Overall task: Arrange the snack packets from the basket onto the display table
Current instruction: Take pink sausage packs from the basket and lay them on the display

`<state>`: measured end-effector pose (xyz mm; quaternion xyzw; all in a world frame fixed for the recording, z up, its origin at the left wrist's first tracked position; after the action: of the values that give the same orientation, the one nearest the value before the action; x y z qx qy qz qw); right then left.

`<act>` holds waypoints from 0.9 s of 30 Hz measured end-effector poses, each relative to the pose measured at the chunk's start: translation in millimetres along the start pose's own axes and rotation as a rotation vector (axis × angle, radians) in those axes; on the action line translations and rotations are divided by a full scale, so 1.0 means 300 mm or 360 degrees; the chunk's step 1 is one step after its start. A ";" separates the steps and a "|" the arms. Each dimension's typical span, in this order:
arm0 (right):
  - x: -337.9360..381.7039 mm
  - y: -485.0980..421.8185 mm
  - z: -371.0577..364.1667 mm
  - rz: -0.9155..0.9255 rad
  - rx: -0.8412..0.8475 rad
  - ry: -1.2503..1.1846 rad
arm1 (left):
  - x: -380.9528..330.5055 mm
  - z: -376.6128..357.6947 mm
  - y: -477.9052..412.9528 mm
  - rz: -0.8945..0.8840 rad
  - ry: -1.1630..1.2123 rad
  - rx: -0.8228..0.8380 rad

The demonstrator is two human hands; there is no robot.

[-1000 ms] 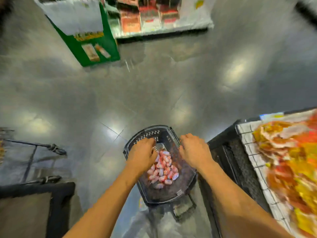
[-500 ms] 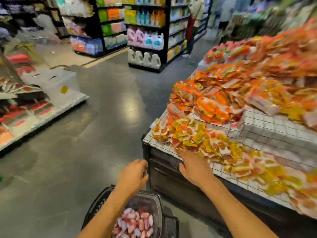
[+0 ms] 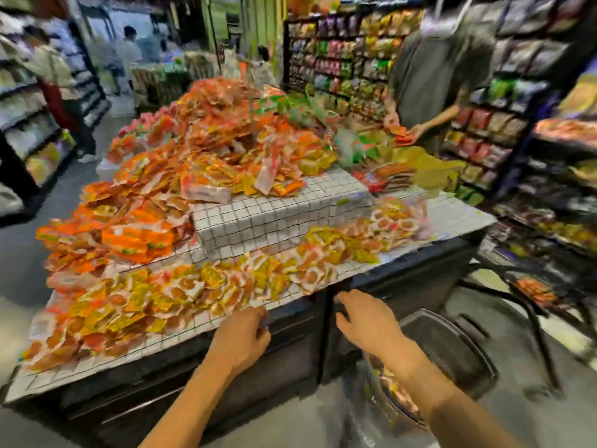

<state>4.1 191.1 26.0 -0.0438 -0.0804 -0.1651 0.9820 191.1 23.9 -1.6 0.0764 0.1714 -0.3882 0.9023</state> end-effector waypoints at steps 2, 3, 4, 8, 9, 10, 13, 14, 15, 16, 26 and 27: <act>-0.140 0.080 0.038 -0.0122 -0.0029 -0.0022 | -0.156 -0.047 -0.056 -0.0154 -0.0049 0.0017; -0.208 0.121 0.057 -0.0173 -0.0048 -0.0018 | -0.233 -0.073 -0.081 -0.0201 -0.0046 0.0044; -0.278 0.162 0.075 -0.0218 -0.0066 -0.0009 | -0.309 -0.103 -0.105 -0.0238 -0.0026 0.0074; -0.544 0.298 0.136 -0.0373 -0.0085 -0.0012 | -0.605 -0.220 -0.180 -0.0343 -0.0004 0.0185; -0.607 0.324 0.148 -0.0406 -0.0080 -0.0025 | -0.671 -0.247 -0.194 -0.0353 -0.0004 0.0197; -0.667 0.350 0.159 -0.0431 -0.0076 -0.0035 | -0.734 -0.276 -0.207 -0.0359 0.0002 0.0214; -0.829 0.410 0.179 -0.0472 -0.0080 -0.0053 | -0.898 -0.354 -0.243 -0.0362 -0.0009 0.0252; -0.877 0.424 0.182 -0.0476 -0.0082 -0.0059 | -0.942 -0.378 -0.257 -0.0362 -0.0010 0.0249; -0.921 0.433 0.184 -0.0480 -0.0076 -0.0067 | -0.982 -0.400 -0.271 -0.0356 -0.0011 0.0253; -0.964 0.438 0.185 -0.0478 -0.0074 -0.0076 | -1.019 -0.420 -0.283 -0.0354 -0.0006 0.0258; -1.304 0.247 0.164 -0.0460 0.0007 -0.0156 | -1.201 -0.559 -0.531 -0.0280 -0.0009 0.0347; -1.334 0.213 0.160 -0.0457 0.0010 -0.0169 | -1.212 -0.568 -0.574 -0.0275 -0.0011 0.0350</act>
<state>-354.8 383.8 0.4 -0.0375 -0.1383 -0.3010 0.9428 -209.1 197.0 -26.8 0.1584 0.1308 -0.4812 0.8522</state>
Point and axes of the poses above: each hand's wrist, its own y-axis away from the middle knuckle, its own z-axis out of the back of the hand, x = y × z, the point moved 3 cm from there along -y, towards the middle knuckle, and after that the axes turned 11 degrees about z, right-handed, at the moved point
